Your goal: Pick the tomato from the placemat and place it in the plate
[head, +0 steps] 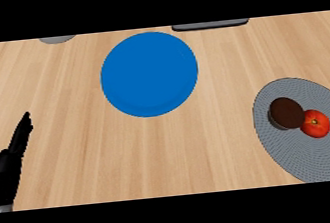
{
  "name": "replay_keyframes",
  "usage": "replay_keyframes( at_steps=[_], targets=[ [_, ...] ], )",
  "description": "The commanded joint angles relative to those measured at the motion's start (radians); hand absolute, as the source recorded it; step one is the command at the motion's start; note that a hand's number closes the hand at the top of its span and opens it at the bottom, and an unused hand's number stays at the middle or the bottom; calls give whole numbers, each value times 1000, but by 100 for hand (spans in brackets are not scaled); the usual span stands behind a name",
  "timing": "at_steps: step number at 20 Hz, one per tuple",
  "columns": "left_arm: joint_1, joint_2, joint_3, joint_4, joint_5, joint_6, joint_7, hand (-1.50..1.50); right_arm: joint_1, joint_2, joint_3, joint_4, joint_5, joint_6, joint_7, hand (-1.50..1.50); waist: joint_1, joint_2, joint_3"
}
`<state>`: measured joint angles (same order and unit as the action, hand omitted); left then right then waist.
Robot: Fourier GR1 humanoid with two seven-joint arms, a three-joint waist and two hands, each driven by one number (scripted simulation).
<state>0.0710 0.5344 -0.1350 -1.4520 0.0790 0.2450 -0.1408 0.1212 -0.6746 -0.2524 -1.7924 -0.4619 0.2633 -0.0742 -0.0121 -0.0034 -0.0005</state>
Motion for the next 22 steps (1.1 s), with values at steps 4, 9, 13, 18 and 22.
replay_keyframes(
  at_steps=[4,9,13,18,22],
  targets=[
    [50,-5,6,-26,-10,1,-23,0,68,-231,-9,-30,160,141,99,-150,11,1,0],
    [29,-63,-36,-52,-61,34,23,0,-41,-311,-1,41,183,203,212,-150,19,5,0],
    [-43,-47,6,25,-40,-26,1,0,-136,-293,137,17,255,193,359,-150,23,7,-1],
    [15,-75,-4,19,-75,-15,-45,0,-260,-281,246,166,333,292,377,-150,39,9,0],
    [9,-58,19,-38,-65,-40,13,0,-260,-257,301,249,483,341,289,-150,31,7,1]
  ],
)
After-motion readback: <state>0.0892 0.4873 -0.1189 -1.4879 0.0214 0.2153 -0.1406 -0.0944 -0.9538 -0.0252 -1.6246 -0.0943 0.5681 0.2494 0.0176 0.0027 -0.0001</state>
